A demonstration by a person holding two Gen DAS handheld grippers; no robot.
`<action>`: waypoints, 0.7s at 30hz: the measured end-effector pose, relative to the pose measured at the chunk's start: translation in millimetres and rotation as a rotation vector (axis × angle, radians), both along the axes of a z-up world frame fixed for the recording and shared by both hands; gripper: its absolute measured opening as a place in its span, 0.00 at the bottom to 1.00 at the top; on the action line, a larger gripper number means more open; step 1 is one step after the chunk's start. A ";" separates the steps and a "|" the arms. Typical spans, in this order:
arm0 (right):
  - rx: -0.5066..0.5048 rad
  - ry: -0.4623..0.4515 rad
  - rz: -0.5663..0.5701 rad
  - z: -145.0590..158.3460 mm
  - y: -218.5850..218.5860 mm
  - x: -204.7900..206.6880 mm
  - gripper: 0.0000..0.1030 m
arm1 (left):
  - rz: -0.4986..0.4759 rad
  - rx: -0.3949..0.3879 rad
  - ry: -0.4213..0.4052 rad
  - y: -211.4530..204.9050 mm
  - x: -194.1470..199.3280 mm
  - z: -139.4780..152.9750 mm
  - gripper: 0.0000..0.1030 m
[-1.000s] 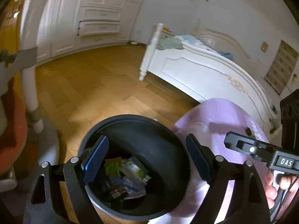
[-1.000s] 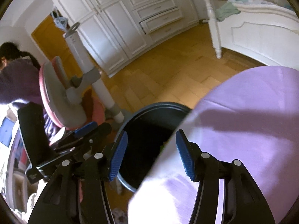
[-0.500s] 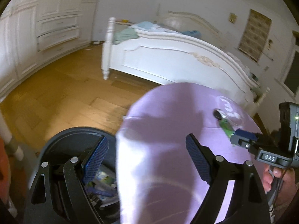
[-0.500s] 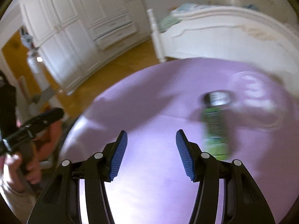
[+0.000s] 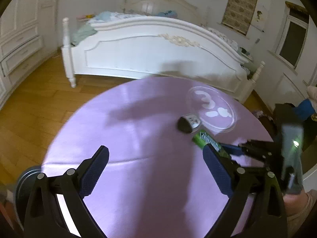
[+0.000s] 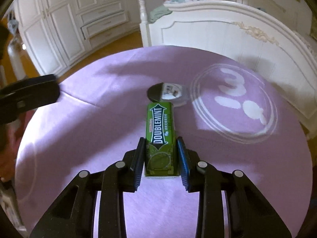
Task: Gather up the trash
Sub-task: 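Grasp the clear-lidded container with the left tool while the right tool grasps the green gum pack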
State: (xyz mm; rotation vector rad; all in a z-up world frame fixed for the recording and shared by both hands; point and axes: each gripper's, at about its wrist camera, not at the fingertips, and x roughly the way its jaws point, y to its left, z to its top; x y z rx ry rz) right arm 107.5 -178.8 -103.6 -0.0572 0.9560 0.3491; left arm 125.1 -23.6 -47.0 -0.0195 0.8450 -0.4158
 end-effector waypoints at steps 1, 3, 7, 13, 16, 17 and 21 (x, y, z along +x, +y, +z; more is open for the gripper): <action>0.002 0.001 -0.010 -0.1 -9.1 -3.1 0.31 | -0.013 0.005 0.004 -8.5 5.3 -3.2 0.92; 0.004 0.001 -0.023 0.2 -24.9 -9.4 0.31 | -0.034 0.017 0.015 -24.0 13.5 -9.3 0.92; 0.012 0.003 -0.060 4.7 -49.4 -22.5 0.31 | -0.074 0.037 0.019 -53.7 25.0 -20.0 0.92; 0.071 0.019 -0.082 8.0 -77.7 -37.6 0.31 | -0.116 0.117 0.013 -87.6 41.6 -35.0 0.85; 0.088 0.022 -0.083 9.8 -79.3 -44.0 0.31 | -0.100 0.189 0.037 -100.6 51.0 -44.5 0.60; 0.093 0.022 -0.084 9.9 -80.1 -44.5 0.31 | -0.083 0.206 0.023 -102.0 52.2 -45.6 0.54; 0.102 0.025 -0.084 10.5 -80.0 -40.1 0.31 | -0.076 0.232 -0.001 -103.5 50.1 -46.0 0.48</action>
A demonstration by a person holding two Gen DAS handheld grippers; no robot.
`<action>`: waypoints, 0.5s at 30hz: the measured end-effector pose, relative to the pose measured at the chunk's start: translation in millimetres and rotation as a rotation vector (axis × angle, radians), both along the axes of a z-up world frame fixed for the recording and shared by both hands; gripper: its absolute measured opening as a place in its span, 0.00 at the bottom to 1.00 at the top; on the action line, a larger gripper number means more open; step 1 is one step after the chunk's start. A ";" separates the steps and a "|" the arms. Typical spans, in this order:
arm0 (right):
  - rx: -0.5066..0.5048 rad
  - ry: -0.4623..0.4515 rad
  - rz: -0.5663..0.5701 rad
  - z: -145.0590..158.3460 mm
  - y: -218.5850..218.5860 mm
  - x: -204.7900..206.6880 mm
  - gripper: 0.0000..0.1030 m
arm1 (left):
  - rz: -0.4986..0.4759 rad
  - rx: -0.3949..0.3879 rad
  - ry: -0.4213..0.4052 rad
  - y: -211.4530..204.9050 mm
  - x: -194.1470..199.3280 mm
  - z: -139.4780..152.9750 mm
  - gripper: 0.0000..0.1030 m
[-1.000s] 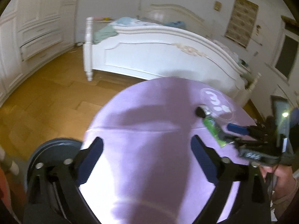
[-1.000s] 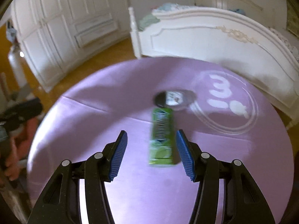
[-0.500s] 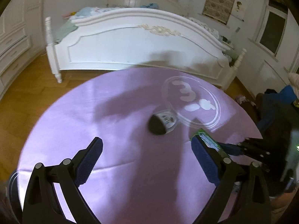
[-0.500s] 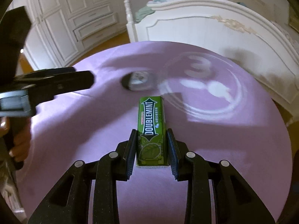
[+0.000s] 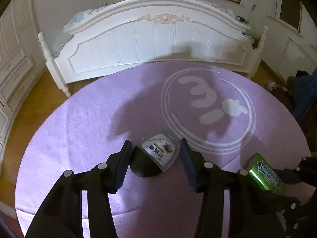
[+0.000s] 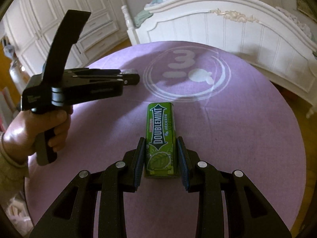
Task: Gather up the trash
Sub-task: 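Grasp the clear-lidded container with the left tool while the right tool grasps the green gum pack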
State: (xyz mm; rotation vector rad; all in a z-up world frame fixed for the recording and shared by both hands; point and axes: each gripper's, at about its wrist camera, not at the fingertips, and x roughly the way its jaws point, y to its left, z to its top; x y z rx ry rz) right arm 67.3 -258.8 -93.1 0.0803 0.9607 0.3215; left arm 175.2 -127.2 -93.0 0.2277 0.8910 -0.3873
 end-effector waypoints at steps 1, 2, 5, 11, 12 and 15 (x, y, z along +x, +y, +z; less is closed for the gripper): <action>0.001 0.000 0.000 0.0 -0.3 -0.5 0.31 | -0.002 -0.003 -0.004 0.6 -1.3 -0.2 0.47; 0.000 0.000 0.000 0.0 -0.7 0.2 0.31 | -0.003 -0.011 -0.004 1.6 -2.2 -0.4 0.47; 0.003 0.001 -0.004 -0.3 -1.2 1.5 0.31 | -0.006 -0.065 0.009 10.1 -6.7 0.1 0.47; 0.086 0.013 0.006 -0.1 -0.3 -3.1 0.31 | 0.003 -0.113 -0.012 27.5 -32.1 12.5 0.47; 0.094 0.014 0.012 0.7 2.2 -5.0 0.31 | 0.011 -0.120 -0.026 35.4 -40.0 18.0 0.47; 0.120 0.010 0.041 5.1 16.2 -13.1 0.31 | 0.042 -0.113 -0.093 58.1 -64.7 33.7 0.47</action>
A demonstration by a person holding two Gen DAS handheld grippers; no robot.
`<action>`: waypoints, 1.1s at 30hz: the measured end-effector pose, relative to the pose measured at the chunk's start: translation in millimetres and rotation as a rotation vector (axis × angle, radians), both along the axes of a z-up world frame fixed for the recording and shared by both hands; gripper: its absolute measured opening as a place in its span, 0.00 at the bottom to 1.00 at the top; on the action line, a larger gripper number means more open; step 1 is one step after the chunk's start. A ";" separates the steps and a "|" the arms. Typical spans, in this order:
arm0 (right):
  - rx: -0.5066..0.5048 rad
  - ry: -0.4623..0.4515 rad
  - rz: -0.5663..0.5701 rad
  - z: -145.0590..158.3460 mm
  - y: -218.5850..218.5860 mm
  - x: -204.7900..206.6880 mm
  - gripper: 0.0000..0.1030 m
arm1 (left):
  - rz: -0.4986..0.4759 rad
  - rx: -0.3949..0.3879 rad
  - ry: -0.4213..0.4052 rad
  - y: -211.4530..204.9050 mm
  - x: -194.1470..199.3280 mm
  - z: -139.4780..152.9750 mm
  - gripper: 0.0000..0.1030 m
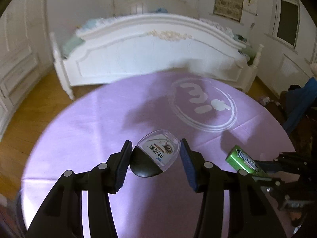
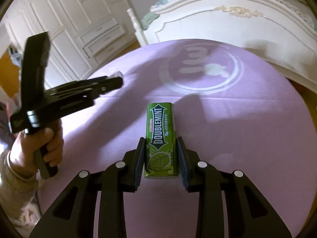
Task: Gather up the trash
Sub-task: 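Grasp the clear-lidded container with the left tool while the right tool grasps the green gum pack, then carry the container and gum pack over the black bin and open both tools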
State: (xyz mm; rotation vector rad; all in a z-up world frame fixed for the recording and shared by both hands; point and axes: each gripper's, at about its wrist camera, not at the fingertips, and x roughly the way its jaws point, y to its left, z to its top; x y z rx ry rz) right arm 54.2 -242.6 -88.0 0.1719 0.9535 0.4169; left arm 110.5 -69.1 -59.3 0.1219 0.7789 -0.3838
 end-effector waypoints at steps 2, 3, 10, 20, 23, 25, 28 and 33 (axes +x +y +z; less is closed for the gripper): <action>0.022 -0.002 0.026 5.0 12.4 -3.6 0.31 | 0.035 -0.015 -0.032 20.8 -16.4 11.4 0.47; 0.031 -0.002 0.038 7.8 18.5 -5.1 0.31 | 0.054 -0.017 -0.046 27.7 -22.3 15.8 0.47; 0.056 -0.019 0.133 31.6 77.0 -13.6 0.31 | 0.201 -0.045 -0.140 96.5 -71.2 38.1 0.48; 0.058 -0.005 0.262 48.7 168.1 -8.1 0.31 | 0.380 -0.058 -0.200 172.2 -116.8 36.4 0.48; 0.073 0.011 0.300 50.4 197.4 -3.1 0.31 | 0.426 -0.058 -0.204 192.8 -121.1 34.0 0.48; 0.070 0.018 0.323 49.8 218.3 1.4 0.31 | 0.458 -0.055 -0.203 205.2 -122.2 31.5 0.48; 0.068 0.033 0.351 45.7 243.6 4.8 0.31 | 0.499 -0.066 -0.190 223.3 -122.2 26.4 0.48; 0.067 0.062 0.388 37.9 279.5 13.5 0.31 | 0.558 -0.079 -0.164 247.2 -122.8 15.2 0.48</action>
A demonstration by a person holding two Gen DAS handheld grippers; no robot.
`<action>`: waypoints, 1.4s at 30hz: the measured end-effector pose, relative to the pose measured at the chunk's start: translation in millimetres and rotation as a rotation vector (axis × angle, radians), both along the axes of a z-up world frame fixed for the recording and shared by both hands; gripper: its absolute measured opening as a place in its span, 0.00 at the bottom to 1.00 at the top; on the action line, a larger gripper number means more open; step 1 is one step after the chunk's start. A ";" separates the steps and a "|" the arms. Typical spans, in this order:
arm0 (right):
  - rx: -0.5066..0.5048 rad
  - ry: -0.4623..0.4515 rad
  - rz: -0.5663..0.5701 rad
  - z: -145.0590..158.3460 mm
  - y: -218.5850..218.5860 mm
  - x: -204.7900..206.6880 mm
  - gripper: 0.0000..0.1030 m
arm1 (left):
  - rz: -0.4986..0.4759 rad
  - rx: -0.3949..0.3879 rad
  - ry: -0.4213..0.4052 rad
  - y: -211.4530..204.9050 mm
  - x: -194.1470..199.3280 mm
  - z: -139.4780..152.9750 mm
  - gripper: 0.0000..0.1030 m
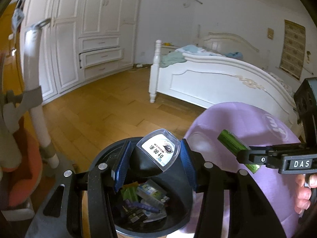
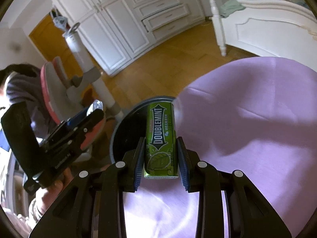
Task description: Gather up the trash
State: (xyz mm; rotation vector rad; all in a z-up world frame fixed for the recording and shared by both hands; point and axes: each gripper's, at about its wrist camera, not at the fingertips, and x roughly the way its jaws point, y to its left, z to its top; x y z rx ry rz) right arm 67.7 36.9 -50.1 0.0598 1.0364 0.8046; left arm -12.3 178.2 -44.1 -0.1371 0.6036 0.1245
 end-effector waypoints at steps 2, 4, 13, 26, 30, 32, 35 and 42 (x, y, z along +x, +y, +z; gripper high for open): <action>-0.002 0.014 0.013 -4.0 13.8 4.2 0.31 | 0.015 -0.007 0.008 6.6 -0.4 -3.8 0.48; -0.007 0.019 0.023 -7.1 25.3 7.1 0.31 | 0.032 -0.012 0.019 14.5 -4.8 -8.4 0.48; -0.035 0.031 0.069 -18.9 76.9 21.2 0.31 | 0.091 -0.055 0.065 38.9 -0.6 -26.1 0.48; -0.006 0.028 0.050 -21.0 88.2 32.3 0.53 | 0.157 -0.077 0.070 54.2 -2.7 -24.6 0.77; 0.023 0.032 0.015 -15.2 65.4 32.3 0.53 | 0.130 -0.069 0.057 42.9 -0.9 -16.4 0.84; 0.038 0.028 -0.011 -11.2 48.7 31.1 0.53 | 0.107 -0.051 0.048 32.9 0.8 -11.0 0.84; 0.057 0.023 -0.054 -6.3 20.1 28.5 0.59 | 0.056 -0.052 0.039 15.5 3.8 -3.5 0.86; 0.065 -0.038 -0.223 6.3 -73.2 15.6 0.70 | -0.099 -0.064 0.004 -51.8 14.9 18.8 0.95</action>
